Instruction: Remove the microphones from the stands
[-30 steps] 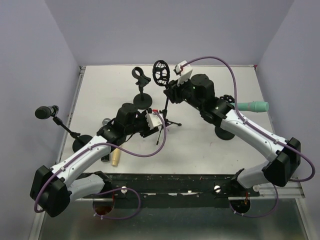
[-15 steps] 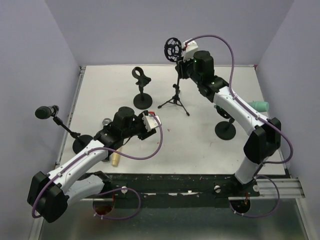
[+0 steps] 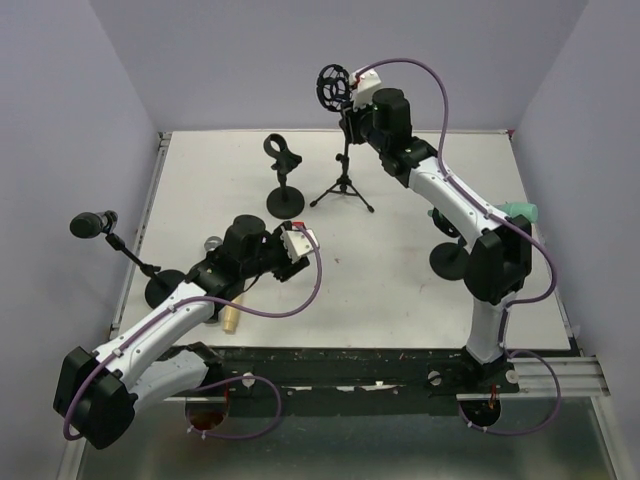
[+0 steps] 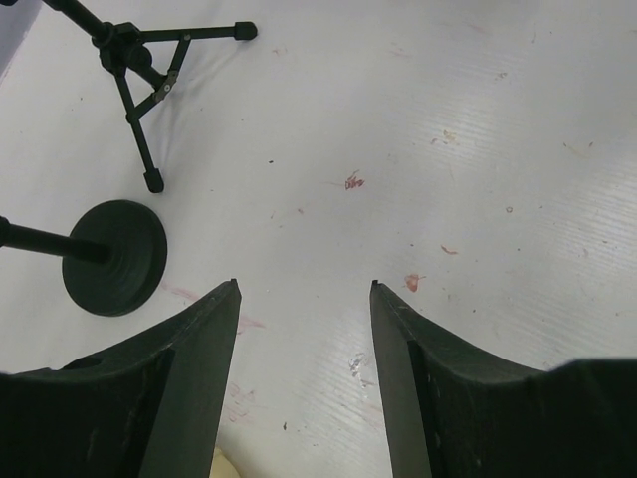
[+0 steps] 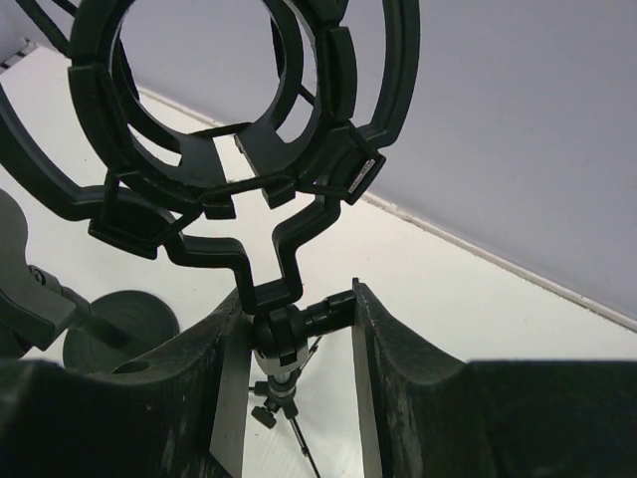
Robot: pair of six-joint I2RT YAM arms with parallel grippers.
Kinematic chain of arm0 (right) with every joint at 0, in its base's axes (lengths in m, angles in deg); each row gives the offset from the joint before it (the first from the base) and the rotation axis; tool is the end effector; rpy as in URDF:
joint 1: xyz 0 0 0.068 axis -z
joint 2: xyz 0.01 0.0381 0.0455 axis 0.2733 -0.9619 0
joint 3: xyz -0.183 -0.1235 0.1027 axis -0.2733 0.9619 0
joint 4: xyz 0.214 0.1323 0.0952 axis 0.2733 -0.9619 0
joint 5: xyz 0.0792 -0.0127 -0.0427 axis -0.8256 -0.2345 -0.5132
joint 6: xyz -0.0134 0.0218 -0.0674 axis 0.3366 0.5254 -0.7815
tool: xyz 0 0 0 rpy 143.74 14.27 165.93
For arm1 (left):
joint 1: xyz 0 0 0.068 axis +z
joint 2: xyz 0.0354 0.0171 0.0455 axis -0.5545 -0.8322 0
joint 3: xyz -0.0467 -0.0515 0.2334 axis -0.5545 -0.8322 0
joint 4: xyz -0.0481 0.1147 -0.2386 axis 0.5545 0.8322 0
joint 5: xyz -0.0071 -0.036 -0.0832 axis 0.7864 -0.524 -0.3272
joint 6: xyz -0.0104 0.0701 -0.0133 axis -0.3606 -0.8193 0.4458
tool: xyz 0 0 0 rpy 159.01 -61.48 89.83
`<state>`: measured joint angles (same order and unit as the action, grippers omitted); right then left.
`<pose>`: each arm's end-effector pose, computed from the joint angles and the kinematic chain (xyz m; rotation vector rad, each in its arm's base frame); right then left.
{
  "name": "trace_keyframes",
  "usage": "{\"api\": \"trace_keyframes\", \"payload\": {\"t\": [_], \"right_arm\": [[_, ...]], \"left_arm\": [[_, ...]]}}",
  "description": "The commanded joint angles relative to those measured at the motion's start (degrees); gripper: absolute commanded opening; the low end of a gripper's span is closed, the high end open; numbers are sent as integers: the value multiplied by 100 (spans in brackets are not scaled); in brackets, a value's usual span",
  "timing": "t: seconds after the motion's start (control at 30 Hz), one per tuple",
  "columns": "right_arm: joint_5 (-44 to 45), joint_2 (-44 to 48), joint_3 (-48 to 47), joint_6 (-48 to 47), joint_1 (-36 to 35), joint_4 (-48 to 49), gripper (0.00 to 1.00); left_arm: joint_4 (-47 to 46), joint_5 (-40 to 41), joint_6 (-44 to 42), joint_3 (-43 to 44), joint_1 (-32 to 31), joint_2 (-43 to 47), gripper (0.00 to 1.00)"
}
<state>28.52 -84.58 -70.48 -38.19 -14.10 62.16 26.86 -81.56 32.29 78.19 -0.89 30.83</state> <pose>0.4278 0.2417 0.3398 -0.4981 1.6979 0.2389 0.2083 -0.1680 0.2294 1.1994 1.6511 -0.4523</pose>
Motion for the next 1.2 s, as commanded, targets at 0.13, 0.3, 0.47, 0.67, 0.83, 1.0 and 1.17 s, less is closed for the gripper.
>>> {"api": "trace_keyframes", "payload": {"t": [0.13, 0.3, 0.47, 0.67, 0.83, 1.0, 1.17], "right_arm": [[-313, 361, 2, 48, -37, -51, 73], [-743, 1511, 1194, 268, -37, -500, 99], [-1603, 2847, 2848, 348, -37, -527, 100], [-2220, 3543, 3579, 338, -37, -702, 100], [-2317, 3465, 3677, 487, -37, -536, 100], [-2808, 3079, 3361, 918, -37, -307, 100], [-3046, 2674, 3070, 1313, -37, -123, 100]], "left_arm": [[157, 46, 232, 0, 55, 145, 71], [219, 11, 293, 61, 82, 136, 77], [464, -95, 381, 368, 108, 13, 89], [1712, 783, -118, 1773, 117, 732, 94], [2011, 1861, -147, 2512, 143, 1541, 98], [2249, 3048, -453, 3181, 933, 1797, 98], [2407, 3368, -543, 3173, 1776, 2314, 98]]}}
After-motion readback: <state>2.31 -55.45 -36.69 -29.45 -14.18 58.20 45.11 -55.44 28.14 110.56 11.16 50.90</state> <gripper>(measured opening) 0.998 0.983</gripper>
